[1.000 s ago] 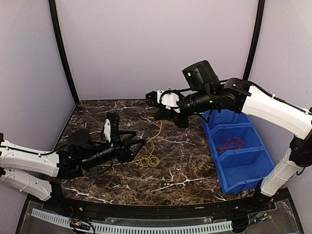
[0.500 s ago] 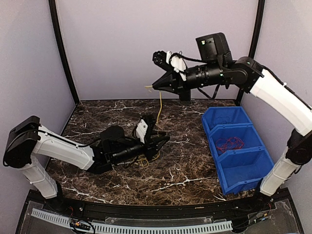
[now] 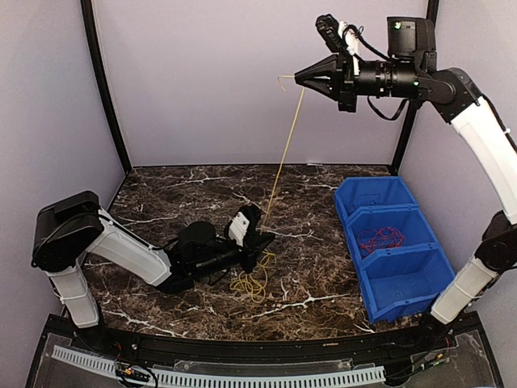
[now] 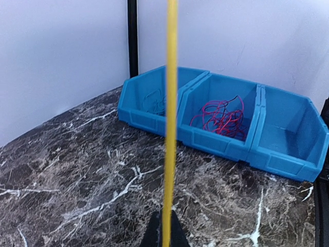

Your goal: Untangle the cables

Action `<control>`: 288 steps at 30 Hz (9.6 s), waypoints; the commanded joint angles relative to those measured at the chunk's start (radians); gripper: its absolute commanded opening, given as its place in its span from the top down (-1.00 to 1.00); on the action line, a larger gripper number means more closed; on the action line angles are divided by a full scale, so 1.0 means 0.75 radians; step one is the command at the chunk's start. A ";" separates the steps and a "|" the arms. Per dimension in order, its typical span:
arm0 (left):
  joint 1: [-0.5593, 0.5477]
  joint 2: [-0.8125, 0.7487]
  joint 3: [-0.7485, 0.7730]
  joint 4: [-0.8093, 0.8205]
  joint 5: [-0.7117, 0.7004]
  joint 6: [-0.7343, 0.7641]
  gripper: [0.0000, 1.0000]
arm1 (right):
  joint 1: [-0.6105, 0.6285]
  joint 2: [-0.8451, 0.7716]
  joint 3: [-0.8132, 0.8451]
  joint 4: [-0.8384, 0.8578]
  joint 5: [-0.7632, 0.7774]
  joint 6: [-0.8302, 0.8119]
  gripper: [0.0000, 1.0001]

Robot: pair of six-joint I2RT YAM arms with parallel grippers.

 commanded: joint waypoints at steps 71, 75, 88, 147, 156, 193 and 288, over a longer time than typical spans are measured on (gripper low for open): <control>0.055 -0.425 -0.200 -0.549 -0.639 -0.224 -0.07 | -0.293 -0.449 -0.556 0.091 0.252 -0.193 1.00; 0.055 -0.411 -0.203 -0.549 -0.695 -0.239 -0.07 | -0.336 -0.509 -0.594 0.001 0.256 -0.285 1.00; 0.072 -0.241 -0.146 -0.512 -0.753 -0.287 -0.08 | -0.346 -0.680 -0.426 -0.358 0.440 -0.538 1.00; 0.100 -0.046 -0.013 -0.499 -0.719 -0.304 -0.09 | -0.342 -1.248 -0.748 -0.486 0.928 -0.640 1.00; 0.102 0.004 0.006 -0.492 -0.696 -0.326 -0.09 | -0.343 -1.442 -1.308 -0.439 0.952 -0.680 1.00; 0.107 -0.085 0.008 -0.683 -0.605 -0.409 -0.10 | -0.347 -0.732 -1.325 -0.778 0.485 -0.571 -0.34; 0.152 -0.933 0.330 -1.836 0.312 -0.612 1.00 | 0.291 0.127 -1.023 0.482 -0.060 -0.059 -0.35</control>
